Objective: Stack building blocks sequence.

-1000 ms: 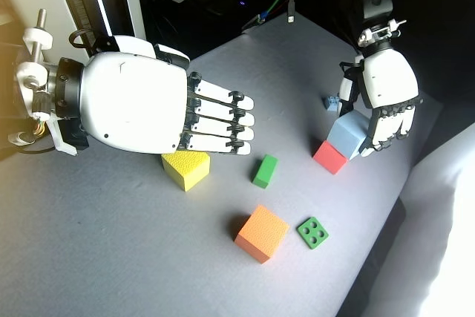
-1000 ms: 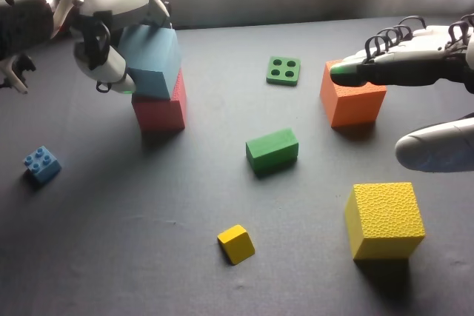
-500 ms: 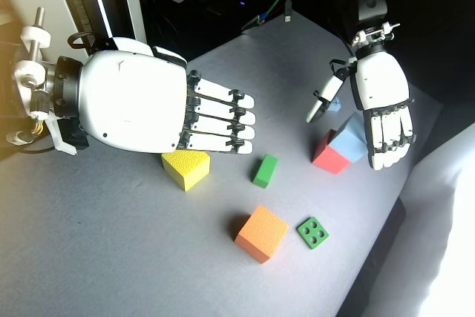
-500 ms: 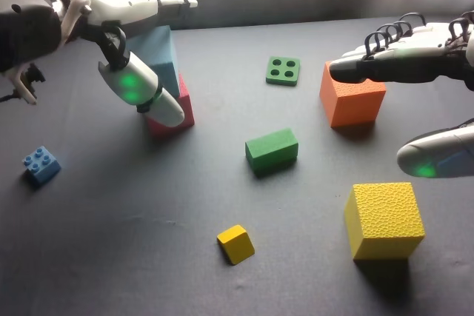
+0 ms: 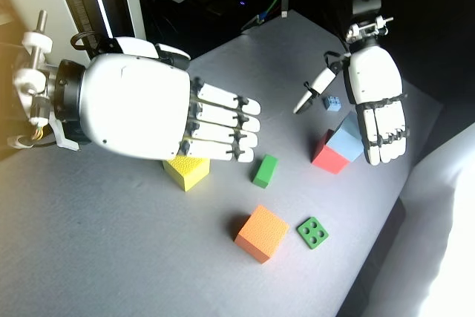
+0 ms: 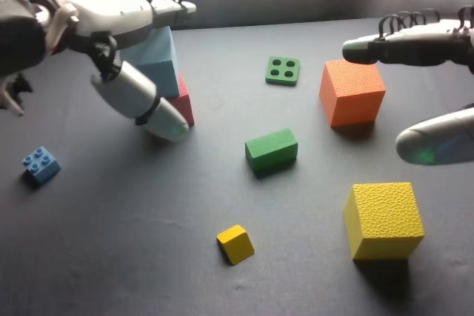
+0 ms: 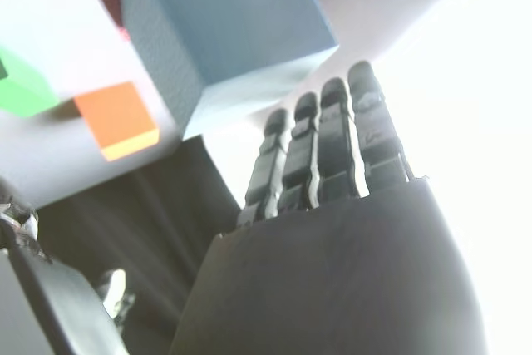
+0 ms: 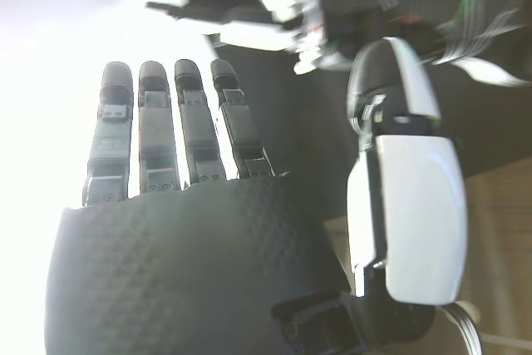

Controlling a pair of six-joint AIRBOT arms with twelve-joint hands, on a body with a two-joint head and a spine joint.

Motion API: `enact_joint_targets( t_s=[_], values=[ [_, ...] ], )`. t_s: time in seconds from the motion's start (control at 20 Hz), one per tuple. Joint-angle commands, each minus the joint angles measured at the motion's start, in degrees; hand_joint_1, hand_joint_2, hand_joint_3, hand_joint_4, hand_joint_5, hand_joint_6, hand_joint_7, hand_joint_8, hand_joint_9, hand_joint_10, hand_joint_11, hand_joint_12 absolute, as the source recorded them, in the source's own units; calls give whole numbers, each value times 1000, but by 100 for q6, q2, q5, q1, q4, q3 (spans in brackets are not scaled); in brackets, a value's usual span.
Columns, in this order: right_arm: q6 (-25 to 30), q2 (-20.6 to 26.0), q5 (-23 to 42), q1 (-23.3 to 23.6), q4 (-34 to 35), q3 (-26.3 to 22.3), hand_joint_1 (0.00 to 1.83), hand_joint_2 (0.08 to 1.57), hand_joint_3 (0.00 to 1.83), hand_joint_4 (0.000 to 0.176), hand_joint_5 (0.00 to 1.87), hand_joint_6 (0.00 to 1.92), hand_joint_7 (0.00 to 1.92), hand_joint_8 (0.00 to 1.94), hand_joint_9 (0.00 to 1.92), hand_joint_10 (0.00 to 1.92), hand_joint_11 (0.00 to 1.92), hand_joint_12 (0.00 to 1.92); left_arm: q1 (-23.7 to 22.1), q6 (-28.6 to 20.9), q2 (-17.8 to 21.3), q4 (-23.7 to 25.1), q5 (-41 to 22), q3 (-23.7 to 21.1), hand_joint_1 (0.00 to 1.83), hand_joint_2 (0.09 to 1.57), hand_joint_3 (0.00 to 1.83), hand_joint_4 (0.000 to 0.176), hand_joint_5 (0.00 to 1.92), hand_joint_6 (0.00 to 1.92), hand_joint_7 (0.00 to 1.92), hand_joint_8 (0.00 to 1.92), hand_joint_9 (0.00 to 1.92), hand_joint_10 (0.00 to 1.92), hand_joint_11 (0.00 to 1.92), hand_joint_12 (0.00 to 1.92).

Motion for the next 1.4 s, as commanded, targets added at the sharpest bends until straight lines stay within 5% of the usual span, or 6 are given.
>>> enact_joint_targets(
  t_s=[0.0, 0.25, 0.35, 0.9, 1.15, 1.35],
  values=[
    [41, 54, 484, -22, 266, -45, 313, 1012, 0, 0, 73, 0, 38, 0, 27, 0, 0, 117, -30, 2, 161, 131, -131, -63, 636, 714, 4, 0, 0, 0, 13, 0, 12, 0, 0, 69],
    [-255, -133, 481, -640, 1070, -51, 1016, 928, 0, 0, 0, 0, 0, 0, 0, 0, 0, 101, 12, -1547, 579, 1865, -162, -684, 685, 727, 3, 0, 0, 0, 0, 0, 0, 0, 4, 2],
    [-427, -176, 481, -969, 1966, -50, 1218, 923, 0, 0, 9, 0, 0, 0, 29, 2, 0, 373, 64, -2418, 711, 2776, -571, -916, 699, 743, 9, 0, 0, 0, 0, 0, 0, 0, 8, 4],
    [-763, -415, 476, -1525, 2825, -181, 1381, 1000, 0, 0, 367, 14, 367, 11, 368, 20, 2, 980, 1648, -8445, 1655, 9134, -2591, -1809, 661, 765, 4, 0, 0, 0, 43, 15, 31, 12, 4, 2],
    [-907, -506, 528, -1633, 2825, -197, 1406, 1008, 1, 0, 292, 0, 270, 0, 284, 0, 0, 893, 1957, -8907, 2024, 10480, -3661, -2049, 651, 779, 7, 0, 0, 0, 52, 10, 41, 8, 4, 4],
    [-919, -552, 684, -1698, 2833, -170, 1353, 1005, 0, 0, 195, 0, 175, 0, 193, 0, 0, 784, 1996, -9263, 2231, 11140, -3503, -2278, 619, 788, 7, 0, 0, 0, 56, 8, 41, 7, 10, 5]
  ],
)
